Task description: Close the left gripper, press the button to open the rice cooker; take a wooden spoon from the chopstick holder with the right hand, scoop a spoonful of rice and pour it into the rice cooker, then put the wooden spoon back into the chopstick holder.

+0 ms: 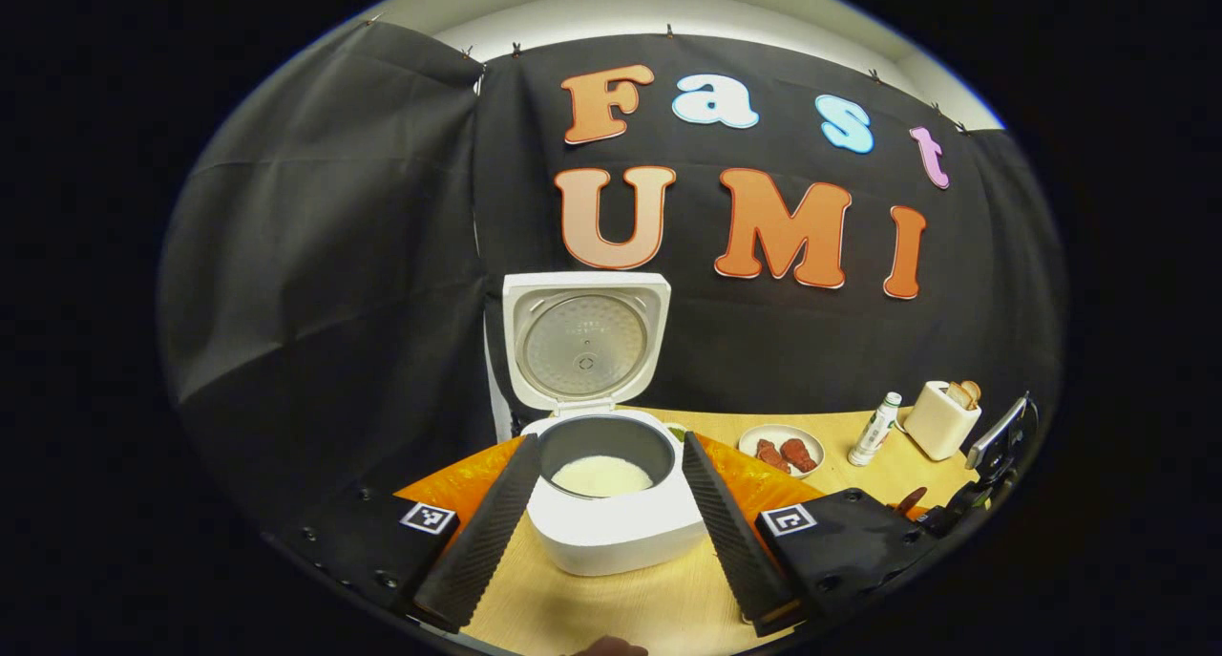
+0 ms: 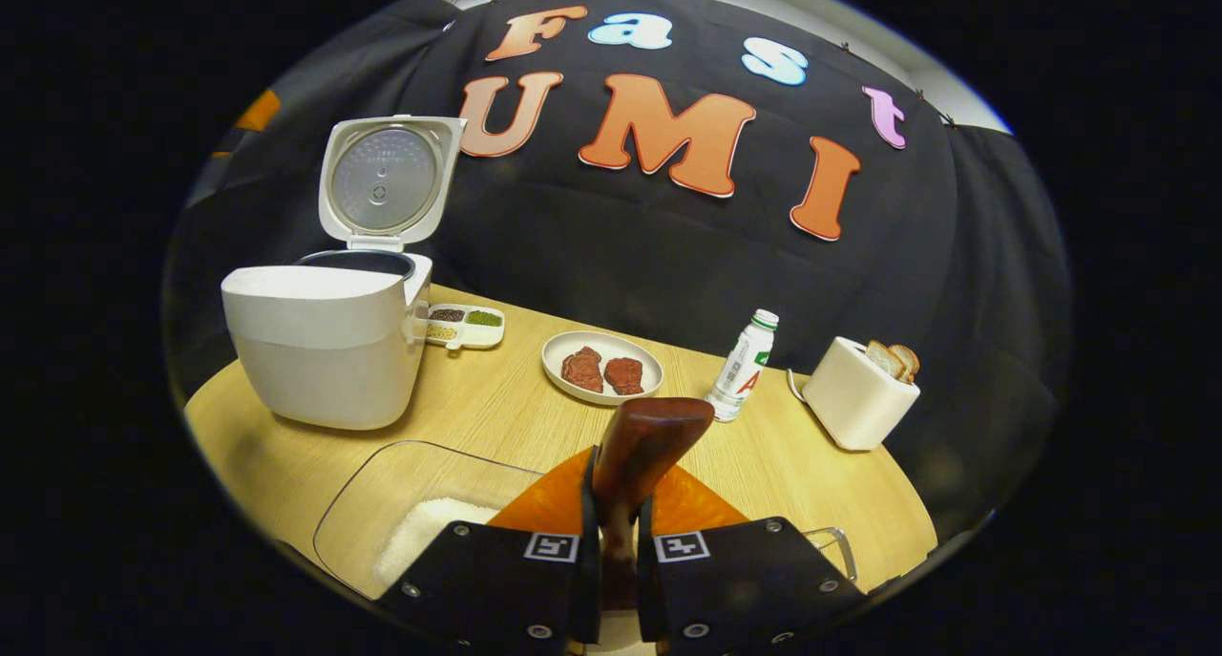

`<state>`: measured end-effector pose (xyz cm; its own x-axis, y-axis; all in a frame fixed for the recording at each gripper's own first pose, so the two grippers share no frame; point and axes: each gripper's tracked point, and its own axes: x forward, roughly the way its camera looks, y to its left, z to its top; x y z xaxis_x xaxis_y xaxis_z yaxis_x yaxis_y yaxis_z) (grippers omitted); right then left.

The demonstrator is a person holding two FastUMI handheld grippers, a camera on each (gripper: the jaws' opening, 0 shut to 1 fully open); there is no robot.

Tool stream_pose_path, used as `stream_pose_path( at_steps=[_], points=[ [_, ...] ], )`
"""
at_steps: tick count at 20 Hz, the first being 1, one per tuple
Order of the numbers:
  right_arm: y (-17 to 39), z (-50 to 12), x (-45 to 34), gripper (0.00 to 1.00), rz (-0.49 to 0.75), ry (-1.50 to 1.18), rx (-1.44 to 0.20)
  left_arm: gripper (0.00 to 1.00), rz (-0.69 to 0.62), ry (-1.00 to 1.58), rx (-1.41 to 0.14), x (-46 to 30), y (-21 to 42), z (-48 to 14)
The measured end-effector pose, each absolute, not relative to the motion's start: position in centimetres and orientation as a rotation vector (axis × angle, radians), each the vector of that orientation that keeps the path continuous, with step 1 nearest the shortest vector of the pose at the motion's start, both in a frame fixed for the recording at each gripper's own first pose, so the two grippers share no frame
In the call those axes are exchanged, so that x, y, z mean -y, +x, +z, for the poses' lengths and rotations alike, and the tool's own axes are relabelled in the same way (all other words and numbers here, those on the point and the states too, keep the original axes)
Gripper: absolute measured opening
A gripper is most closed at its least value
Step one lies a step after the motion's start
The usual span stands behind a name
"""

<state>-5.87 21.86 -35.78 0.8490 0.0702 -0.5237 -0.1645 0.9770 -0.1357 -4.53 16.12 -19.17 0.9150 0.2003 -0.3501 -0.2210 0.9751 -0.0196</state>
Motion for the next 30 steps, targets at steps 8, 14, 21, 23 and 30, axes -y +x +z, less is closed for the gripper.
stream_pose_path(
  at_steps=[8, 14, 21, 23, 30],
  points=[
    [-7.3, -36.6, -22.6, 0.12, 0.112, -0.118, -0.588, 1.0, 0.188, -0.054, -0.39, -16.1, -4.4, -20.4],
    [-8.2, -36.9, -23.6, 0.12, 0.101, -0.056, -0.61, 1.0, 0.202, -0.067, -0.41, -17.0, -4.9, -21.1],
    [-9.4, -36.8, -26.7, 0.08, 0.14, 0.073, -0.673, 1.0, 0.217, -0.081, -0.448, -18.3, -6.2, -22.3],
    [-9.4, -37.0, -27.1, 0.12, 0.126, 0.15, -0.71, 1.0, 0.226, -0.084, -0.458, -19.0, -6.6, -22.7],
    [-9.4, -37.3, -27.3, 0.12, 0.059, 0.396, -0.795, 1.0, 0.24, -0.093, -0.519, -20.5, -7.6, -24.9]
  ],
)
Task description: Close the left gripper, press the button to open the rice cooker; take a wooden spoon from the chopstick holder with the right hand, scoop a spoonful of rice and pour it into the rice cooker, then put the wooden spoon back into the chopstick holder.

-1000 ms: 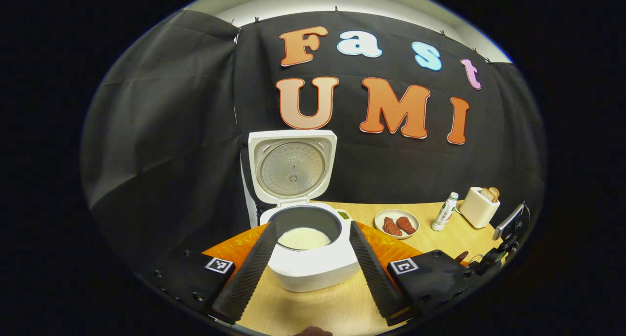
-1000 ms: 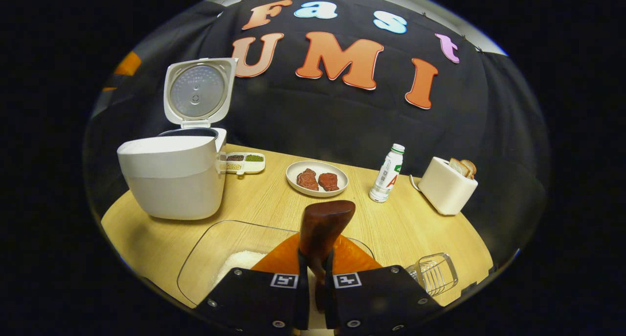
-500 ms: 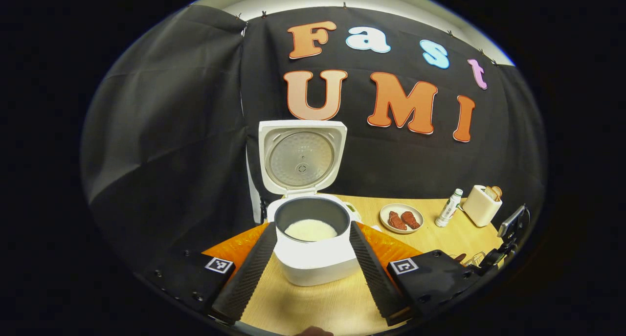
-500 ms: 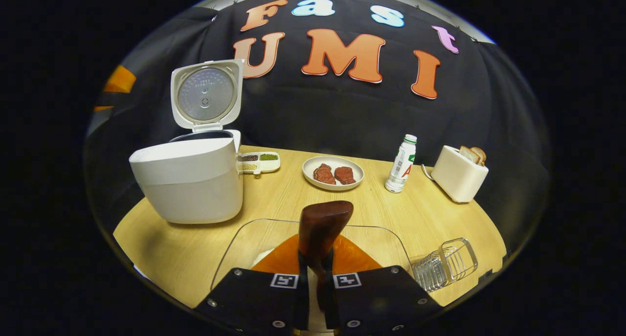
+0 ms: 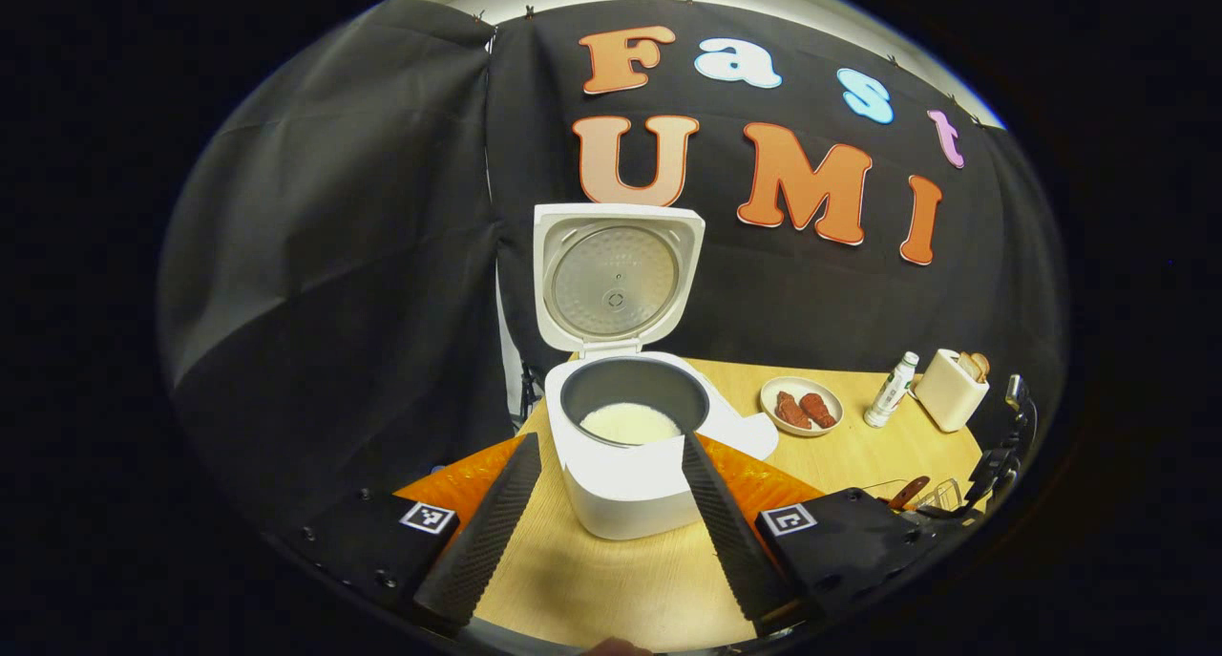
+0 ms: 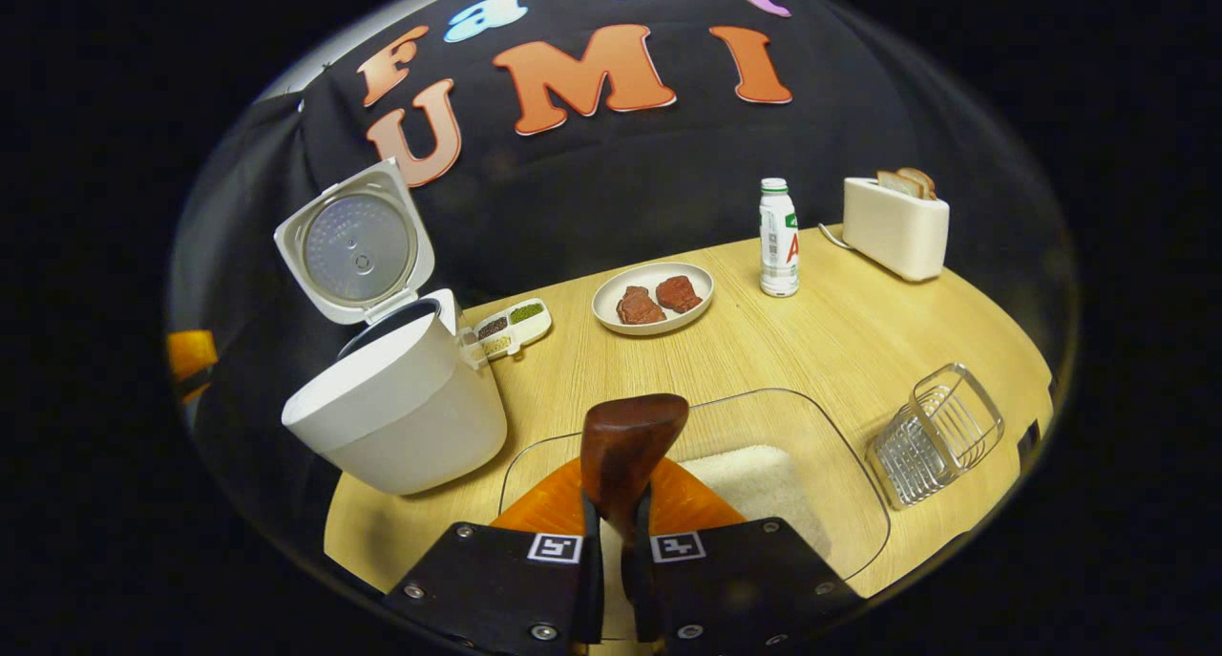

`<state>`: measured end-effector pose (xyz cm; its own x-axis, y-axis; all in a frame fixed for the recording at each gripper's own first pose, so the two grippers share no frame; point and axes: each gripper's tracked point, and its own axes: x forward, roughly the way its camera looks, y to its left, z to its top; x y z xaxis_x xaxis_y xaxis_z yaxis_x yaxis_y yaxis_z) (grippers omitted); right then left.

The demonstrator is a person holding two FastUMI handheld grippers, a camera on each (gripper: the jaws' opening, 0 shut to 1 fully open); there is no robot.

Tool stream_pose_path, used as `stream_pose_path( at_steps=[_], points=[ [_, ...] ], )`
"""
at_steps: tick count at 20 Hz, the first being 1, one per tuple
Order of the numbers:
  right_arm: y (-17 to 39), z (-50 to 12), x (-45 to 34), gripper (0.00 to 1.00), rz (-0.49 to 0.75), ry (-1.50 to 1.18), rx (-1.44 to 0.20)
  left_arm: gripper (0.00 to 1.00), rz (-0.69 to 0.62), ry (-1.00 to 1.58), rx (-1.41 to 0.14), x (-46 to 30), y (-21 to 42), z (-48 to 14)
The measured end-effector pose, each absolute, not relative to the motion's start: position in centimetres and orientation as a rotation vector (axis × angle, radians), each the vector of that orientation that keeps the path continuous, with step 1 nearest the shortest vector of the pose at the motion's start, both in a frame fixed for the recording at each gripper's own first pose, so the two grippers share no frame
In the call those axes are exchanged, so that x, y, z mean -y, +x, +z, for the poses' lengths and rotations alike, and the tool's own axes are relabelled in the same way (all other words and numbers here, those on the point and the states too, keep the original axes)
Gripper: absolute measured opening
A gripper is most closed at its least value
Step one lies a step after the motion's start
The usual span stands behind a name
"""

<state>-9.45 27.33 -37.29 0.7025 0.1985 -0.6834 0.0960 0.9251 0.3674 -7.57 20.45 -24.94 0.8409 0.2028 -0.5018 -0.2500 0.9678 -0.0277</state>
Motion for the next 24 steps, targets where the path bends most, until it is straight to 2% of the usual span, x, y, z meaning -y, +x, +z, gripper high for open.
stream_pose_path(
  at_steps=[5, 14, 24],
  points=[
    [-9.2, -37.6, -27.0, 0.12, 0.008, 0.554, -0.833, 1.0, 0.229, -0.102, -0.533, -20.9, -6.9, -25.4],
    [-8.7, -37.6, -26.7, 0.12, 0.001, 0.863, -0.854, 1.0, 0.195, -0.077, -0.505, -19.3, -5.8, -24.2],
    [-7.6, -36.9, -23.9, 0.12, 0.054, 1.135, -0.802, 1.0, 0.148, -0.04, -0.486, -16.7, -4.3, -22.4]
  ],
)
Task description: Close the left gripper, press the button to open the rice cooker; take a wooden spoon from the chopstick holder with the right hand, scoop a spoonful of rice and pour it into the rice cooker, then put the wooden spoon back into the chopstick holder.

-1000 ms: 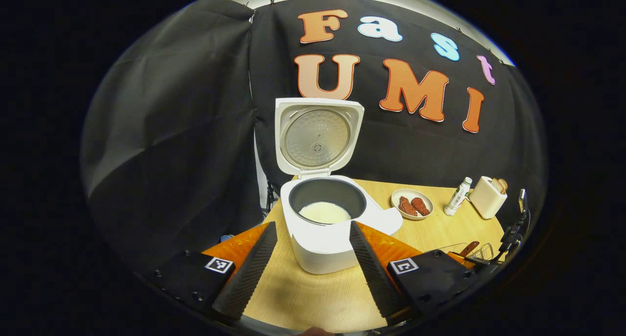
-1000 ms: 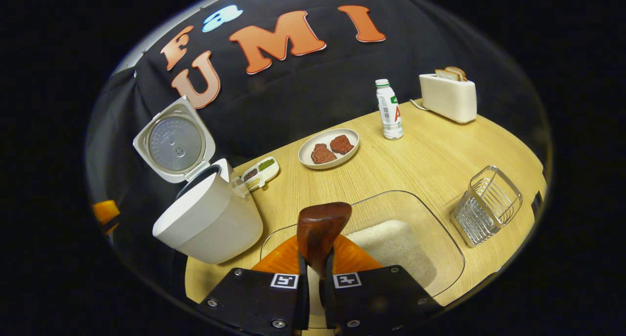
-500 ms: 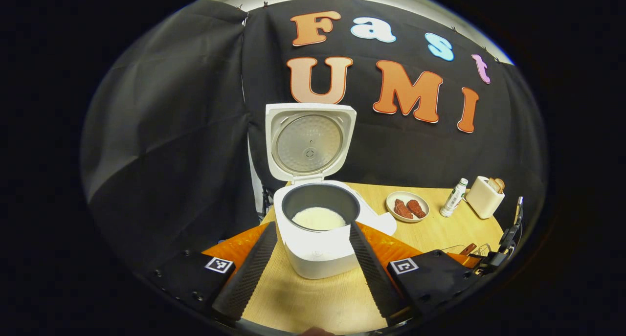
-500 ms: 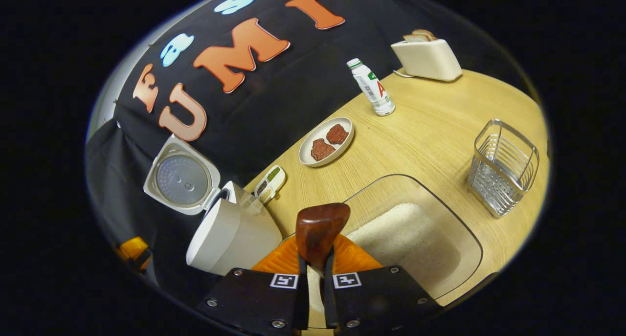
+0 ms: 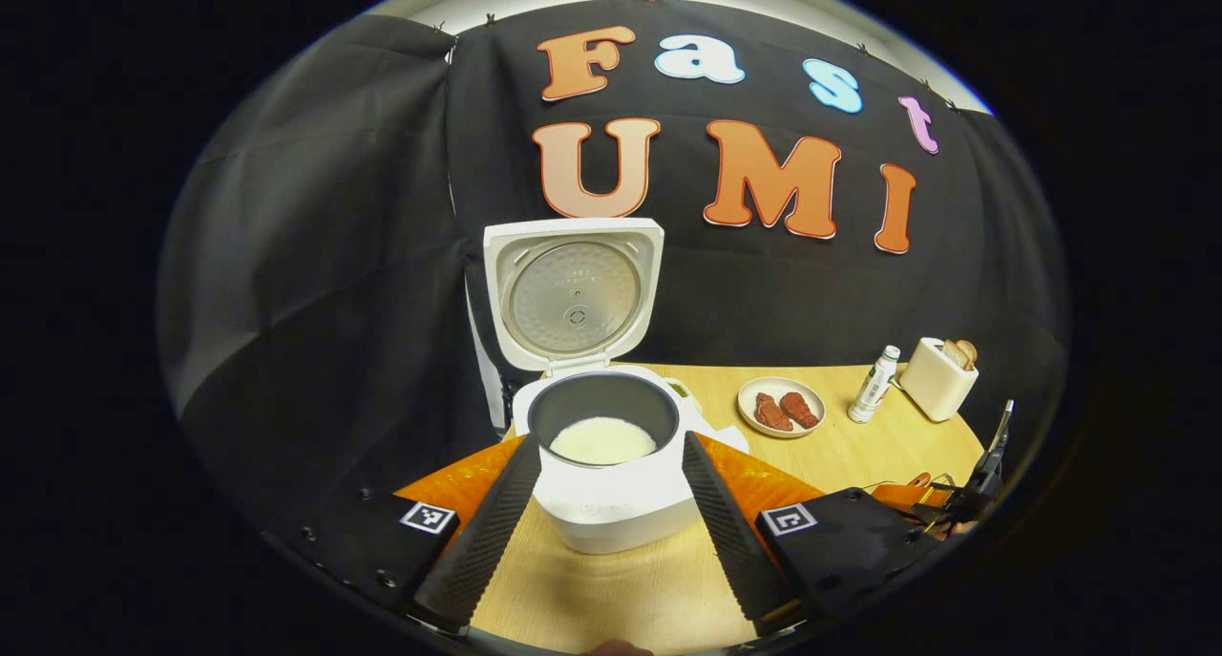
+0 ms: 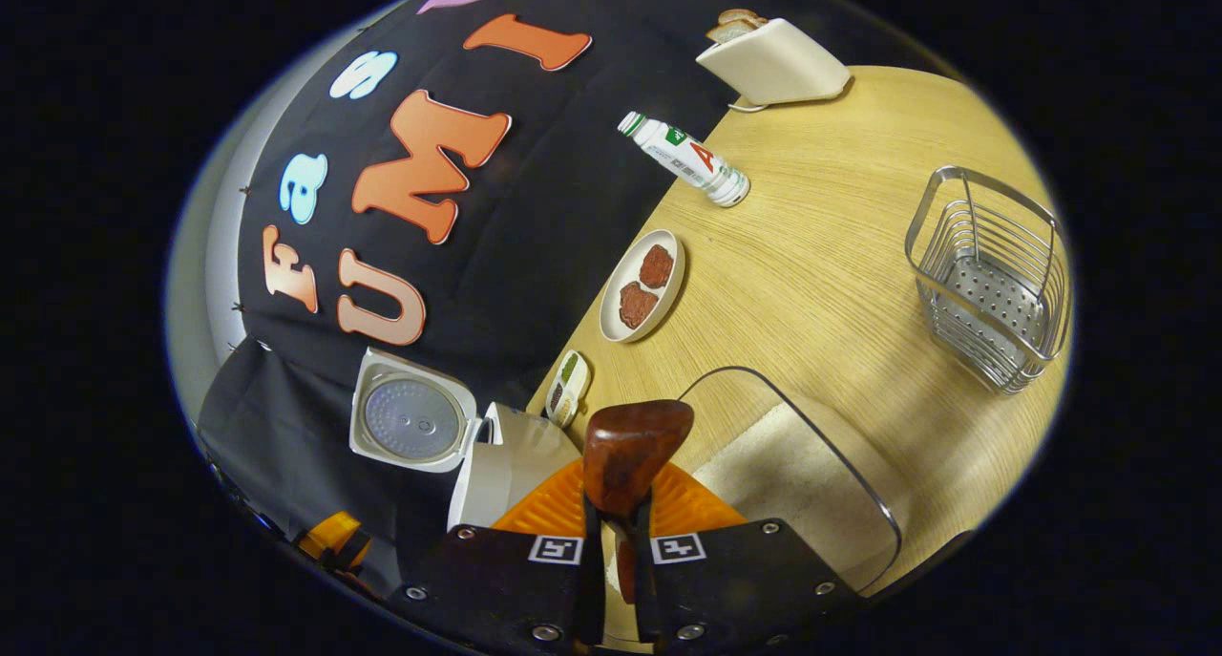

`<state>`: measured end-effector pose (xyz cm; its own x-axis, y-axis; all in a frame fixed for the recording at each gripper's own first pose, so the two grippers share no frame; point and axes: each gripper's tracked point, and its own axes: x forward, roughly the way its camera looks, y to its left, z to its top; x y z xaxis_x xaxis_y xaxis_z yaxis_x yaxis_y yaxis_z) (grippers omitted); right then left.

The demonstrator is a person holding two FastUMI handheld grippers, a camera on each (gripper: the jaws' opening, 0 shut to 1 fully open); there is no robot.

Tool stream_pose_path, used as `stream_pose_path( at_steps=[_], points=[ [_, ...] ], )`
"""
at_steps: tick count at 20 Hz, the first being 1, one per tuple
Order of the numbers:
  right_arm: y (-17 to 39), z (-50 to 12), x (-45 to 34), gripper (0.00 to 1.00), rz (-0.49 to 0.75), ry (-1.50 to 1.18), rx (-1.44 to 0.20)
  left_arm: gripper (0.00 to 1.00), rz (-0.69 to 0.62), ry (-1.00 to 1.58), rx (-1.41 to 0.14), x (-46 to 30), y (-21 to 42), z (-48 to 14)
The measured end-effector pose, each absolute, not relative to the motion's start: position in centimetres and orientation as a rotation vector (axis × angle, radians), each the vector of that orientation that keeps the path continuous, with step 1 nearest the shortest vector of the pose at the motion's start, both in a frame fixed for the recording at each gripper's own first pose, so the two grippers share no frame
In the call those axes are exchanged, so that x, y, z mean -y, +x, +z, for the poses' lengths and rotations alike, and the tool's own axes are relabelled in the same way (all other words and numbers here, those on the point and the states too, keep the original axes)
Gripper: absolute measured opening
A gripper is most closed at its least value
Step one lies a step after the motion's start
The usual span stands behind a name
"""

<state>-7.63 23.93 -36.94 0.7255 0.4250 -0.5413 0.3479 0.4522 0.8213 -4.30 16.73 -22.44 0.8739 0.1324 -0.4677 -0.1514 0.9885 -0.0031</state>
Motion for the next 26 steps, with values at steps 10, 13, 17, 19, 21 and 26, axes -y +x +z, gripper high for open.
stream_pose_path(
  at_steps=[10, 13, 17, 19, 21, 26],
  points=[
    [-5.7, -33.9, -18.8, 0.12, 0.012, 1.341, -0.701, 1.0, 0.112, -0.051, -0.461, -14.3, -3.1, -21.8],
    [-5.3, -32.9, -17.7, 0.12, 0.006, 1.421, -0.667, 1.0, 0.112, -0.057, -0.457, -14.0, -2.9, -21.7],
    [-4.6, -31.1, -16.4, 0.12, 0.009, 1.515, -0.621, 1.0, 0.118, -0.071, -0.45, -13.9, -2.7, -21.6],
    [-4.3, -29.8, -16.3, 0.12, 0.024, 1.552, -0.6, 1.0, 0.124, -0.079, -0.442, -14.0, -2.6, -21.4],
    [-3.2, -28.2, -16.3, 0.12, 0.048, 1.595, -0.572, 1.0, 0.132, -0.088, -0.432, -14.1, -2.6, -21.2],
    [-0.7, -25.2, -18.5, 0.12, 0.116, 1.643, -0.549, 1.0, 0.159, -0.106, -0.417, -15.3, -2.9, -21.0]
  ],
)
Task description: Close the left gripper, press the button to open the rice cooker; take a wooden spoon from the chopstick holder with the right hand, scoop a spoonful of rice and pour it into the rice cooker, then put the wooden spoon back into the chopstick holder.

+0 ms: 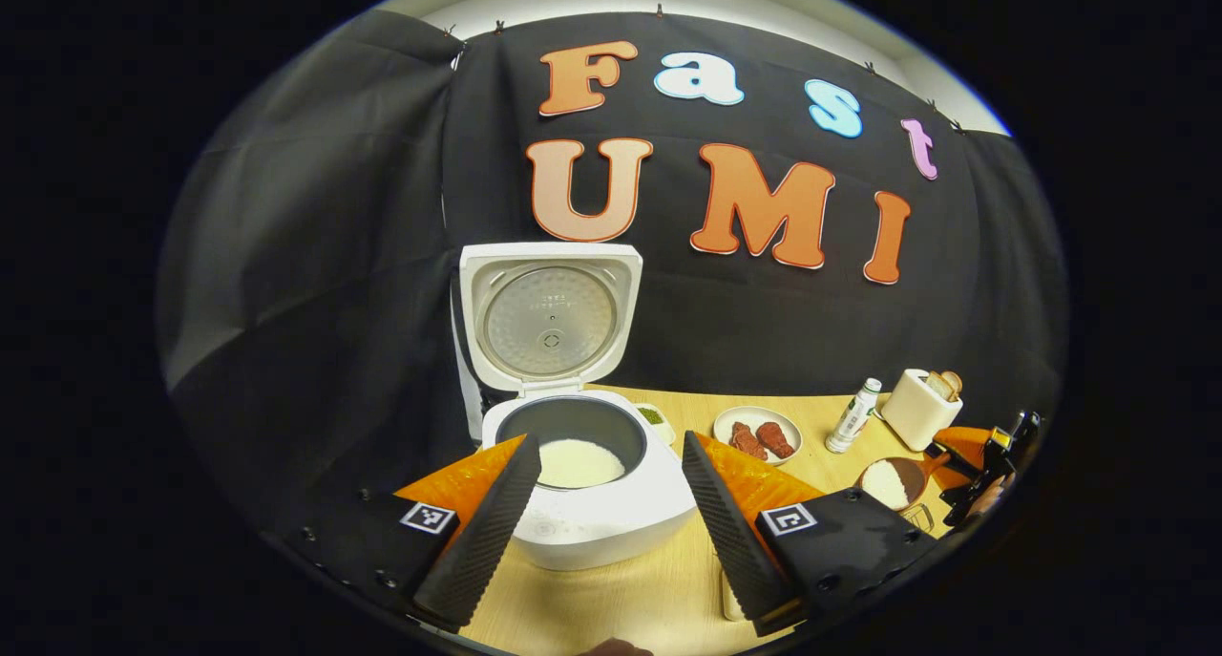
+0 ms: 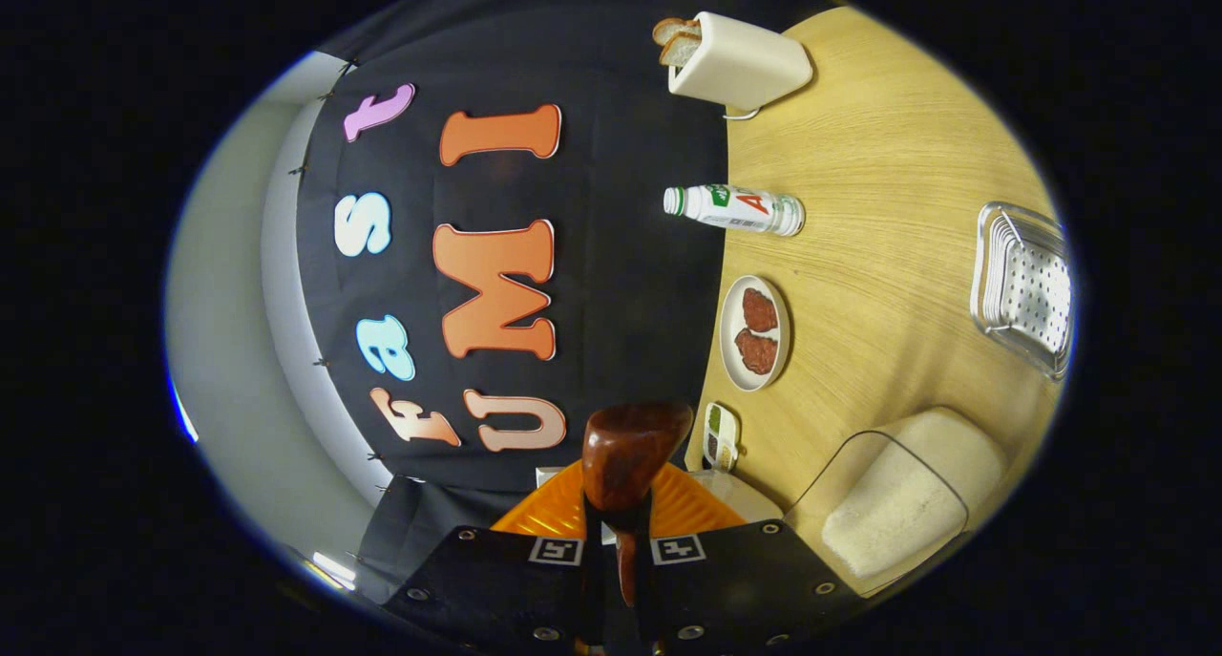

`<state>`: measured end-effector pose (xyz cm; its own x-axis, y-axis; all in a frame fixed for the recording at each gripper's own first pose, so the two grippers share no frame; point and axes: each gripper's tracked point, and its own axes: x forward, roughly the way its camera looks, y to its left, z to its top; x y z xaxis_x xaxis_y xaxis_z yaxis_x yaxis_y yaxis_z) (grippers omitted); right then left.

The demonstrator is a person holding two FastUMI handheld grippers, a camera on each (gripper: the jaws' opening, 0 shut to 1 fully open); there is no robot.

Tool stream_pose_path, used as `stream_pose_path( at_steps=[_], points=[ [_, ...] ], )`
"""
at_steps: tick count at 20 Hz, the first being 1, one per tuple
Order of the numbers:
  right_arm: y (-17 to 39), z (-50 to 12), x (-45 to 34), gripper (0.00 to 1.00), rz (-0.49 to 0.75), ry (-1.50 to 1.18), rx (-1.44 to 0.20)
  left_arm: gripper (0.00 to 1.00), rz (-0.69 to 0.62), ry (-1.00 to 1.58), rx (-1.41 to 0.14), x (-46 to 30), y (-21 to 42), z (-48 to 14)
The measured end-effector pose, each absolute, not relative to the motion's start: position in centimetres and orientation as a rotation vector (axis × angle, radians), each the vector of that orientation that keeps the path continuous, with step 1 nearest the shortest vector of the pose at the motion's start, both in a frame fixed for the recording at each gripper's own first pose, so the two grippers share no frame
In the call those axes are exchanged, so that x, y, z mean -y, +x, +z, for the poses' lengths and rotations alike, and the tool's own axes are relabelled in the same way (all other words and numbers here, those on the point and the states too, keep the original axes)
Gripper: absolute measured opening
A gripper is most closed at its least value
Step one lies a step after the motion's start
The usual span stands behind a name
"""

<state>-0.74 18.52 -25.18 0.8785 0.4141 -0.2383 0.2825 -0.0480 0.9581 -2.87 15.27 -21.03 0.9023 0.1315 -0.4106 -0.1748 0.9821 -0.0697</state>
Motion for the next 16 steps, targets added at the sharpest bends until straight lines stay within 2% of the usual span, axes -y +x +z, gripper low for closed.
stream_pose_path(
  at_steps=[16],
  points=[
    [6.8, -22.0, -34.0, 0.11, 0.257, 1.73, -0.683, 1.0, 0.333, -0.136, -0.415, -23.7, -6.8, -22.2]
  ],
)
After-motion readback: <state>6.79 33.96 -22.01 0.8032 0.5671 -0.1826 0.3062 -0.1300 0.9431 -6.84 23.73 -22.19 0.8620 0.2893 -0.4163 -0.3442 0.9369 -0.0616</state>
